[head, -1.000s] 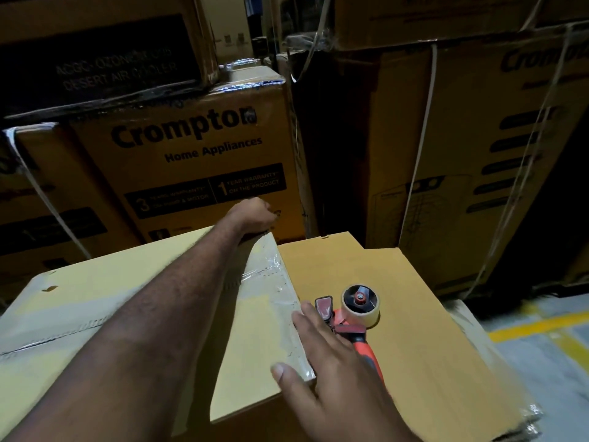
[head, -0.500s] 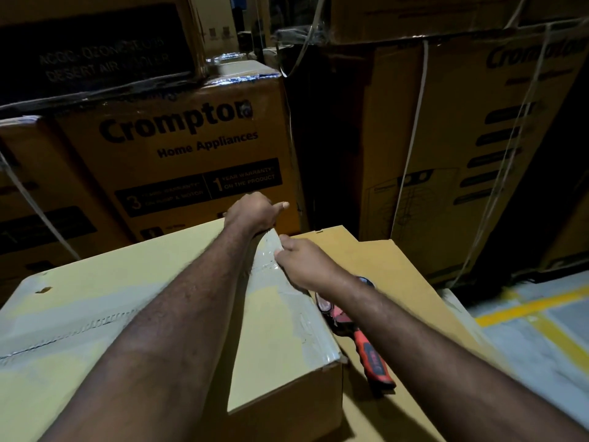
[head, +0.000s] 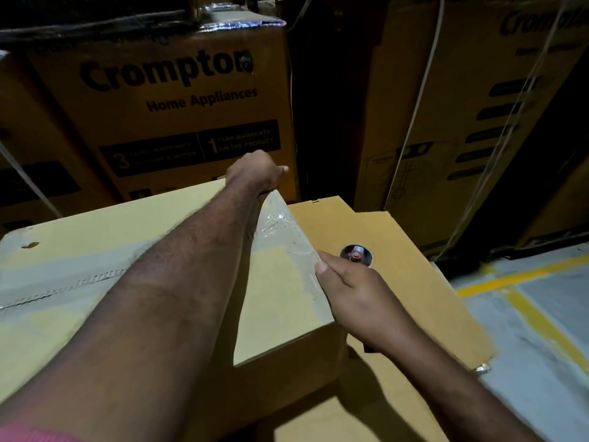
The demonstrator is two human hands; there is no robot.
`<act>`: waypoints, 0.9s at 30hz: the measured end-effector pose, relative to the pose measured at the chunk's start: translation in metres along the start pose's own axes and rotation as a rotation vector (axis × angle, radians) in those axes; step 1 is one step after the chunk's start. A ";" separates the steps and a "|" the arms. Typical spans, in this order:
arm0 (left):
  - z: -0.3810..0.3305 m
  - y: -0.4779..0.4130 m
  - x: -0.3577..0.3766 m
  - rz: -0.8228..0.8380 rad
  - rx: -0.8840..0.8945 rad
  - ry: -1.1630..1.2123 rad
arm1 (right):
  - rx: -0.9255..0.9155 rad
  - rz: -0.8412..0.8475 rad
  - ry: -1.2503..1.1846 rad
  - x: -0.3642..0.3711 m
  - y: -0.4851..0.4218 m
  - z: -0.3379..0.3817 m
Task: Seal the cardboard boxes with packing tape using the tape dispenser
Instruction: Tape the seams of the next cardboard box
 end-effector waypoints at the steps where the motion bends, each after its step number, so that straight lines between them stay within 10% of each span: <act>1: 0.001 0.000 0.000 0.000 -0.005 0.007 | -0.020 0.007 -0.032 0.000 0.009 -0.001; 11: 0.008 -0.006 0.001 -0.004 -0.021 -0.019 | 0.017 -0.207 0.189 0.046 0.061 -0.045; 18: 0.002 0.000 0.000 0.017 0.003 -0.068 | -0.156 -0.453 -0.096 0.027 0.053 -0.046; 22: 0.006 0.002 0.000 0.006 -0.005 -0.075 | -0.074 -0.186 -0.551 0.013 0.038 -0.039; 27: 0.003 0.004 0.001 0.056 -0.076 -0.086 | -0.003 0.111 -0.448 -0.016 0.012 -0.048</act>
Point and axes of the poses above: each hand's wrist, its own y-axis away from the middle knuckle, its own x-axis out of the palm, z = x × y, the point moved 1 cm from there along -y, towards the middle knuckle, and after that the axes turned 7 degrees about x, right-handed, at the moved point
